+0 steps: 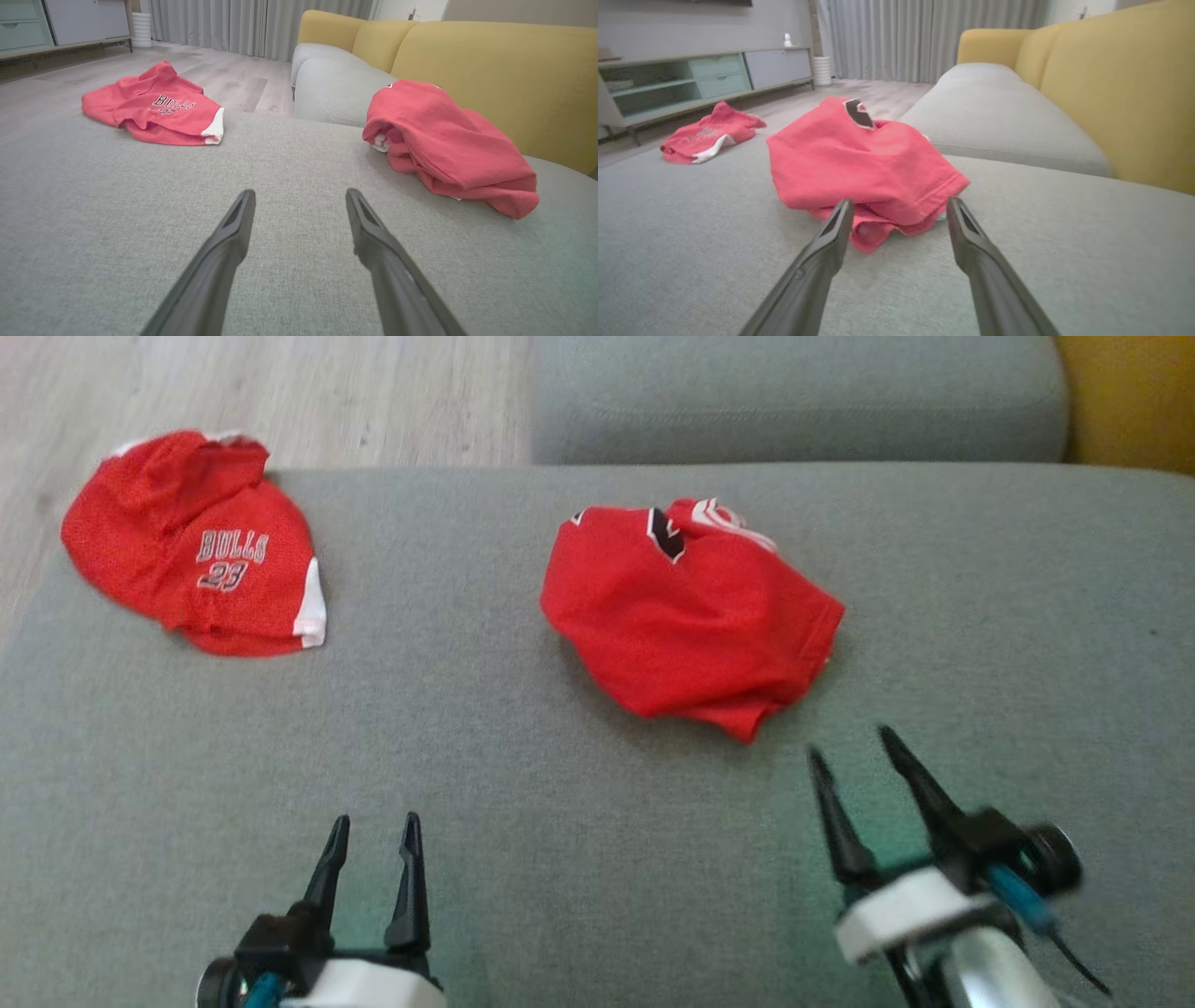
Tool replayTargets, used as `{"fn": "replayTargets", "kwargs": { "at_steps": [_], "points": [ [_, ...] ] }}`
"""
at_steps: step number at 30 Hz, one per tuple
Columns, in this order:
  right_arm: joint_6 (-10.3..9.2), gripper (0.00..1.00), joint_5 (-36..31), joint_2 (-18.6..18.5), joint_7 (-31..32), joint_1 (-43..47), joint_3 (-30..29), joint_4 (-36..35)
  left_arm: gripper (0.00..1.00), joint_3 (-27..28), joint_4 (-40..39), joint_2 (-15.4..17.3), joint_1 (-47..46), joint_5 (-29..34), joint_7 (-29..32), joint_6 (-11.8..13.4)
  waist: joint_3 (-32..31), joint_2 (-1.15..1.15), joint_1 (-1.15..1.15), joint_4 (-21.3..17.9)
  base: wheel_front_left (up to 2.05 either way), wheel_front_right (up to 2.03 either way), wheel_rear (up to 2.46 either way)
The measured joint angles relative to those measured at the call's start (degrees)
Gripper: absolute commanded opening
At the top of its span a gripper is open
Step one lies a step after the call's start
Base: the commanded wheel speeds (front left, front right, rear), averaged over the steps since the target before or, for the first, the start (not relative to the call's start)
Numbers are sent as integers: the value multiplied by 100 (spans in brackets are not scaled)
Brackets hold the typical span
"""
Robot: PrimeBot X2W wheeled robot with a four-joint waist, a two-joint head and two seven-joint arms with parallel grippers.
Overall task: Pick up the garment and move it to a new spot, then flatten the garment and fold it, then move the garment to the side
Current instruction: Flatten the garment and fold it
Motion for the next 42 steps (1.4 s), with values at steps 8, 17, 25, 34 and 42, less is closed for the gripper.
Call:
{"fn": "replayTargets", "kwargs": {
  "at_steps": [8,17,25,34,42],
  "points": [
    [0,100,-447,-8,2,-1274,505,1567,100,-3,-162,-140,-369,48,-1,-56,396,0,1,378,0,0,0],
    [0,28,-844,-24,74,-2004,356,2817,100,41,-185,-234,-438,47,-1,-56,720,0,1,750,0,0,0],
    [0,0,-945,-27,43,-2243,-19,2945,100,191,-207,-252,-437,99,-1,-57,765,0,0,663,0,0,0],
    [0,0,-803,-339,0,-1697,-699,803,100,230,-256,-255,-435,158,-1,-99,656,0,0,248,0,0,0],
    [0,0,-1036,-561,375,-637,-2173,-104,100,345,-334,-256,-437,267,-1,-149,723,0,0,-25,0,0,0]
  ]
}}
